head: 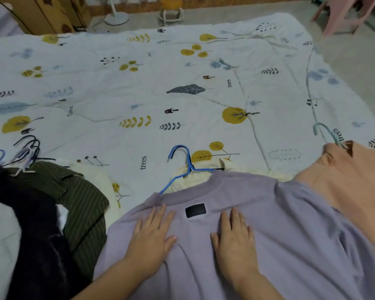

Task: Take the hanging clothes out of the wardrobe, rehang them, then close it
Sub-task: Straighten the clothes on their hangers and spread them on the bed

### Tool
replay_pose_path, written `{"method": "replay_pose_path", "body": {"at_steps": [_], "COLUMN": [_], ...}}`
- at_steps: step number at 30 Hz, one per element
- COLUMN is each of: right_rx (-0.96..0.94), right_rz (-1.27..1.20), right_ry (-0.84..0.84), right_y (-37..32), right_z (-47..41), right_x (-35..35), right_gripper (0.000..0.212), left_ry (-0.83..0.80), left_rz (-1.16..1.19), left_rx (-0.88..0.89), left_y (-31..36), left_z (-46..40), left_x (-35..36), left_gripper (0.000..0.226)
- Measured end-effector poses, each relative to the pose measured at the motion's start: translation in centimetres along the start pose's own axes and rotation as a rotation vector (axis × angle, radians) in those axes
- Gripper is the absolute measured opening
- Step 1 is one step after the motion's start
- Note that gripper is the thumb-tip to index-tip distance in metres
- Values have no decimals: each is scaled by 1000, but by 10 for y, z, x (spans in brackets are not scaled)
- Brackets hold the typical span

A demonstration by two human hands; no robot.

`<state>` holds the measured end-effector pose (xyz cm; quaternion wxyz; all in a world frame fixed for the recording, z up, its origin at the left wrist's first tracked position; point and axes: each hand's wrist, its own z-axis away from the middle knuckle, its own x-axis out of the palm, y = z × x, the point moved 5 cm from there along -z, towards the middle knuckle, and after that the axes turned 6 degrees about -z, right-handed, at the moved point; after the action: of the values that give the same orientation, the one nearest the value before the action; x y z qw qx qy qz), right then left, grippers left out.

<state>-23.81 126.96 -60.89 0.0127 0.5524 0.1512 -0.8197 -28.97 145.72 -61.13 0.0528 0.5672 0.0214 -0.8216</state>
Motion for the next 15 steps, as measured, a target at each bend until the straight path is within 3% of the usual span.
{"method": "replay_pose_path", "body": {"at_steps": [4, 8, 15], "right_rx": [-2, -35, -136], "right_rz": [45, -10, 4], "right_ry": [-36, -183, -284], "right_y": [-6, -17, -51], "right_z": [7, 23, 63], "right_x": [-24, -44, -99], "right_gripper": [68, 43, 32], "left_ry": [-121, -221, -225], "left_rz": [9, -16, 173], "left_rx": [-59, -99, -119], "left_y": [9, 19, 17], "left_z": [6, 21, 78], "left_x": [-22, -46, -112], "left_gripper": [55, 50, 39]}}
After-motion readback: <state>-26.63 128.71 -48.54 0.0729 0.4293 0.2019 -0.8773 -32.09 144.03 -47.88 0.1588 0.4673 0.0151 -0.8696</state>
